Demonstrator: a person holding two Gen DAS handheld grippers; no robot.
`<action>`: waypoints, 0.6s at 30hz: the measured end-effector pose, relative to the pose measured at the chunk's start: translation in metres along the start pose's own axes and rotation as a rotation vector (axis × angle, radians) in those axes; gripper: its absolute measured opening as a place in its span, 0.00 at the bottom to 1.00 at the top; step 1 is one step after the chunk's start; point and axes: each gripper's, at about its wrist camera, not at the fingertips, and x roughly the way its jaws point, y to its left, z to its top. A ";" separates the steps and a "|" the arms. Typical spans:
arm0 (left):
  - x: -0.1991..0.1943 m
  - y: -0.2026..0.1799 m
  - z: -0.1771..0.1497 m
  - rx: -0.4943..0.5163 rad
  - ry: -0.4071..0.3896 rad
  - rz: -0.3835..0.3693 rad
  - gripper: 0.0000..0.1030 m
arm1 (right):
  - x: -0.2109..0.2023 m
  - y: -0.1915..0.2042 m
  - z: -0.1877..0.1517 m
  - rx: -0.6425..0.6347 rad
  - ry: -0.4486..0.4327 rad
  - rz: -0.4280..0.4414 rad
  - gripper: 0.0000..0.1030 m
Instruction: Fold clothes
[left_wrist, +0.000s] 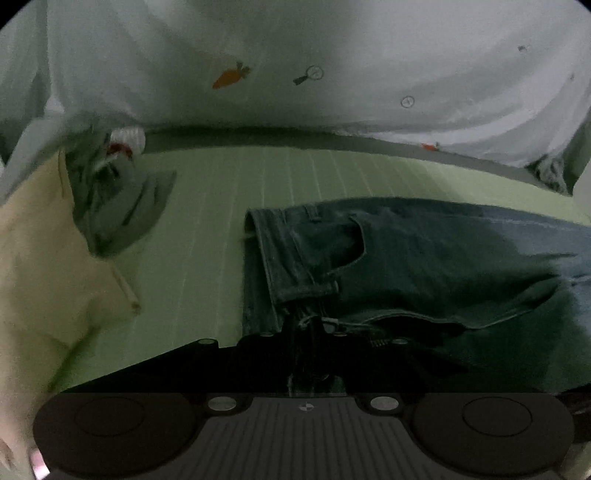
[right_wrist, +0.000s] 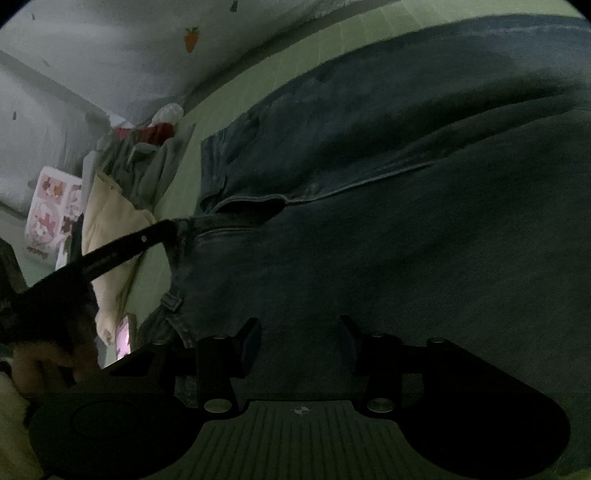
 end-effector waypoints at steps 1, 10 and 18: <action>0.005 0.001 -0.001 -0.002 0.021 0.008 0.08 | -0.003 -0.001 0.001 0.000 -0.018 -0.001 0.56; 0.022 0.008 -0.021 -0.127 0.120 0.051 0.16 | -0.040 -0.048 0.003 0.161 -0.157 -0.059 0.72; -0.018 0.009 -0.026 -0.356 0.004 -0.004 0.44 | -0.107 -0.113 -0.001 0.312 -0.346 -0.268 0.99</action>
